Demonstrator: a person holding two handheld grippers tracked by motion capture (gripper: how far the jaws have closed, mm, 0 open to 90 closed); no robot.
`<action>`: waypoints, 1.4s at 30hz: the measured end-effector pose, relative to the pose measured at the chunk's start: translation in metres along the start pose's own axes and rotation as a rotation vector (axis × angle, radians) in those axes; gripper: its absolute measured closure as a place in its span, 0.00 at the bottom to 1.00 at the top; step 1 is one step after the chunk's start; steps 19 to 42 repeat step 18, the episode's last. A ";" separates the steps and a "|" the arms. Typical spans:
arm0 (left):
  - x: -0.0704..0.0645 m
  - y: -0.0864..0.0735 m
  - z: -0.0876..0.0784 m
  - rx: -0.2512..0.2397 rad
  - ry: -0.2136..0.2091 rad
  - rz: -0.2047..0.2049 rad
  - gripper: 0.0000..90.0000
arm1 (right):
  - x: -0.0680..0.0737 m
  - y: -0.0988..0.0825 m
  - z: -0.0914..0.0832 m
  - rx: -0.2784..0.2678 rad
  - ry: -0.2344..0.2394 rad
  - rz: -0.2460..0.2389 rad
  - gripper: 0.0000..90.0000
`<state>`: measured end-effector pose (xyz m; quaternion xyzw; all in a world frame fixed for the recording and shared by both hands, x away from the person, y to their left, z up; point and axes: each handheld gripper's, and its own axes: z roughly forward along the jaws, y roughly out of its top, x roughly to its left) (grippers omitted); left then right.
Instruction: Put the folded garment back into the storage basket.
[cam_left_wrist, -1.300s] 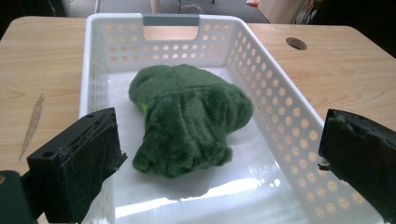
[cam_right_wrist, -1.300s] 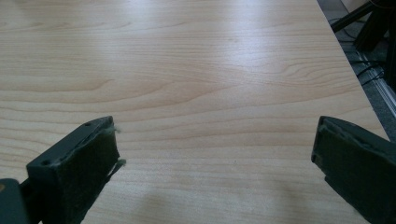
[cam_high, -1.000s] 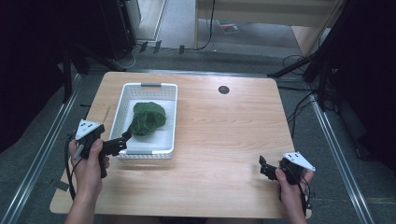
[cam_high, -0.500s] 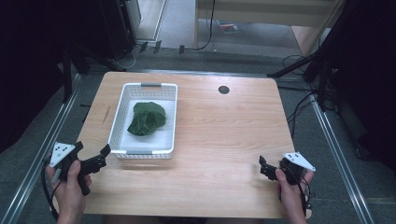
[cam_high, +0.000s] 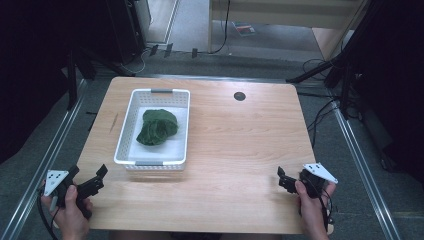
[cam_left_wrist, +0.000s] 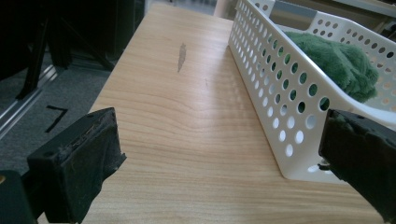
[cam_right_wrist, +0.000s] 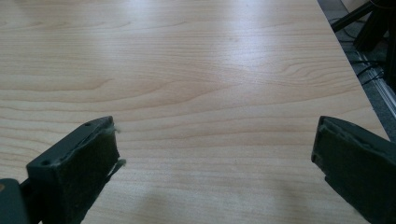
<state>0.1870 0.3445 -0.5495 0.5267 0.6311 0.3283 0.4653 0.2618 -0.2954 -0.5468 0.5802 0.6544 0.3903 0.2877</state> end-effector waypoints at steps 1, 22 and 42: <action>0.001 -0.001 0.001 0.000 -0.002 -0.002 0.00 | 0.000 0.000 0.000 0.000 0.000 0.000 0.01; 0.009 -0.001 0.006 -0.006 -0.019 -0.092 0.00 | 0.002 -0.001 -0.001 -0.011 -0.001 -0.015 0.01; 0.009 -0.001 0.006 -0.006 -0.019 -0.092 0.00 | 0.002 -0.001 -0.001 -0.011 -0.001 -0.015 0.01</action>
